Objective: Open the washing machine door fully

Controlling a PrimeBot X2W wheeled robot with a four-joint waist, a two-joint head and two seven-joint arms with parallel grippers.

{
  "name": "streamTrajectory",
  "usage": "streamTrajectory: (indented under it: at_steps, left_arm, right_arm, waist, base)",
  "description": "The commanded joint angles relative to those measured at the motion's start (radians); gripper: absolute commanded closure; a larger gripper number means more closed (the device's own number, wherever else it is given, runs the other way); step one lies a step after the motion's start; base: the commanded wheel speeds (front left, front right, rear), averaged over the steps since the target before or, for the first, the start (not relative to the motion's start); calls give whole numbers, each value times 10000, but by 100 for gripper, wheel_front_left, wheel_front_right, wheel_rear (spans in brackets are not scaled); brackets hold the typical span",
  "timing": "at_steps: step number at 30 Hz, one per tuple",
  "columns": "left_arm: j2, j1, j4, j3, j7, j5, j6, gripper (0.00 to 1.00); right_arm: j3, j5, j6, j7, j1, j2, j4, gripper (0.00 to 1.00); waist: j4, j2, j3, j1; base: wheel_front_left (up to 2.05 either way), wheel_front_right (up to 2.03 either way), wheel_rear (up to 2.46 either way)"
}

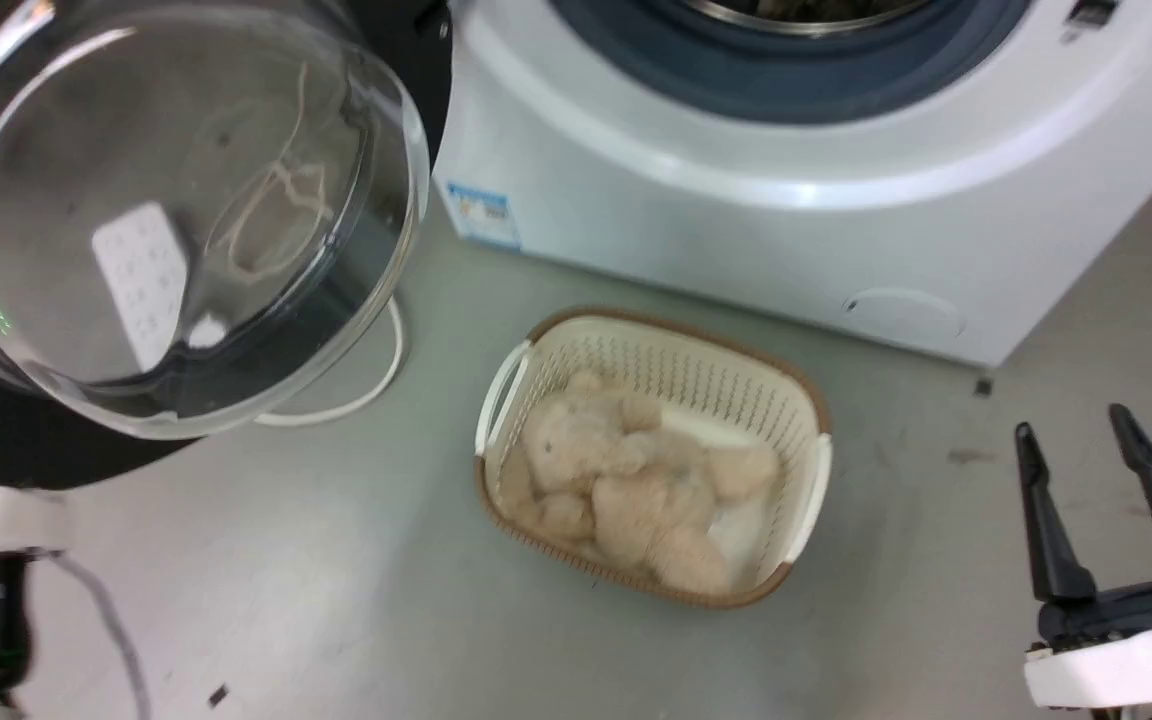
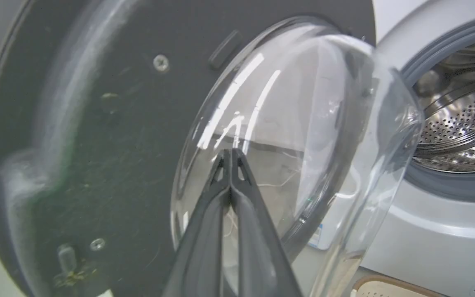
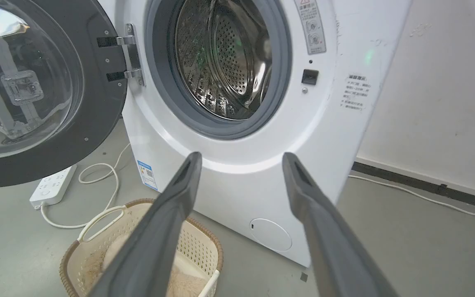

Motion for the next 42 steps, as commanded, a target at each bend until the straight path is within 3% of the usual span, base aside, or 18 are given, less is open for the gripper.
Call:
streamTrajectory:
  at_steps: [1,9,10,11,12,13,19,32,33,42]
  left_arm:
    - [-188,153,-282,-148,-89,183,-66,100]
    - [-1444,1412,-1905,-1018,-114,1129,202,100]
    - [-2032,2015,-2283,-1244,-116,1336,364,84]
    - [-2286,2215,-2332,-1359,-116,1324,404,51]
    - [-2496,2385,-2347,-1459,-116,1347,469,6]
    - [-2661,2534,-2355,-1524,-116,1363,502,0]
    - [-3243,3240,-2291,-1948,-117,1932,645,0]
    - [-3694,3858,-1858,-2753,-118,2955,1041,0]
    - [-3705,3850,-1828,-2717,-118,2944,1019,100]
    - [-3714,3686,-1851,-2730,30,2968,963,100]
  right_arm:
    - [-109,55,8,-44,13,-17,20,0]
    - [-384,45,8,-44,191,343,7,0]
    - [-318,17,8,-44,386,470,12,0]
    - [-298,19,8,-44,456,507,16,0]
    - [-290,24,8,-44,534,541,26,0]
    - [-271,26,8,-44,614,572,46,0]
    - [-122,67,8,-44,1004,702,185,0]
    - [53,296,8,-44,1373,761,340,0]
    - [66,311,8,-44,1368,762,351,100]
    - [80,237,0,94,1186,708,343,100]
  waist:
    - [-320,0,-598,0]
    - [-1351,0,-1953,0]
    - [-1762,0,-2278,0]
    - [-1884,0,-2362,0]
    - [-1984,0,-2429,0]
    - [-2080,0,-2499,0]
    - [-2570,0,-2822,0]
    - [-2760,0,-2862,0]
    - [-2762,0,-2852,0]
    - [-2781,0,-2853,1]
  base:
    - [0,0,0]
    - [0,0,0]
    - [0,0,0]
    - [0,0,0]
    - [0,0,0]
    - [0,0,0]
    - [0,0,0]
    - [0,0,0]
    - [0,0,0]
    - [0,0,0]
